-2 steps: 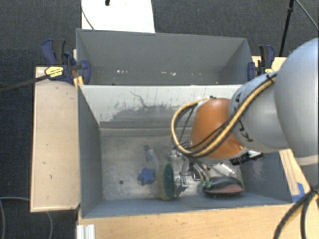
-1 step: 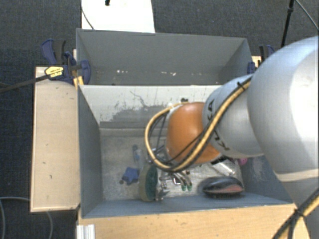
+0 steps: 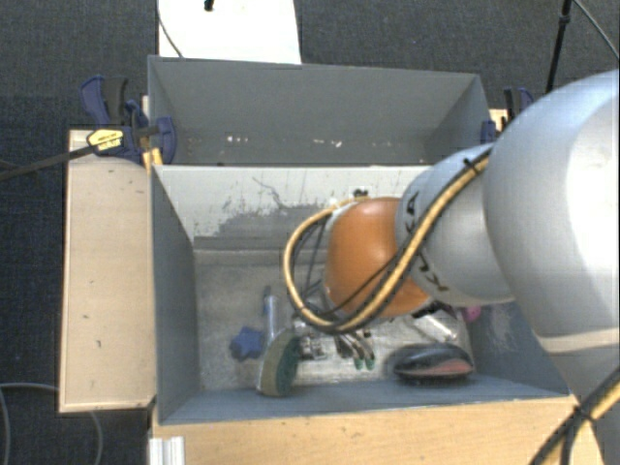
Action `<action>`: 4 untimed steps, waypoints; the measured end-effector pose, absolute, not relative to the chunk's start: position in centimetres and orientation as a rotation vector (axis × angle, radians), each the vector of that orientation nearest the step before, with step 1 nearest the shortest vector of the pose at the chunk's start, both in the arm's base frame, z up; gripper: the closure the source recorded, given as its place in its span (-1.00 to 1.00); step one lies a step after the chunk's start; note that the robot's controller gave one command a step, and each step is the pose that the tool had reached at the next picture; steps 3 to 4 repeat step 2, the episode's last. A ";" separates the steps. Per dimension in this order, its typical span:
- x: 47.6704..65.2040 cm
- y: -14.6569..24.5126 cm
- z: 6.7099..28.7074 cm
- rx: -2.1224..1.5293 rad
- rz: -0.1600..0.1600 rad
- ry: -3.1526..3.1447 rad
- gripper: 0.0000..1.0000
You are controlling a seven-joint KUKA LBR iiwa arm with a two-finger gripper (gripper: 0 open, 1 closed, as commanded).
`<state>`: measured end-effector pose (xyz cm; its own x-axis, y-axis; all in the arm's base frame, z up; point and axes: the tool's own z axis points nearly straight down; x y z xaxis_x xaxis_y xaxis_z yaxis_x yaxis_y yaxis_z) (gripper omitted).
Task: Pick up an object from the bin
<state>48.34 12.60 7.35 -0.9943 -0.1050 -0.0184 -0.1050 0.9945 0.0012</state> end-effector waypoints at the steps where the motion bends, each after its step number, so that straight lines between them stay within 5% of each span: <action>1: 47.9 16.1 15.3 -0.344 0.004 3.115 1.00; 2: 48.1 17.3 25.7 -0.513 0.003 3.088 1.00; 4: 48.1 17.3 25.7 -0.513 0.003 3.088 1.00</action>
Offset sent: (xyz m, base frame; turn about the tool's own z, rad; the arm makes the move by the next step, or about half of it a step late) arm -0.0058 0.0333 0.0756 -0.1137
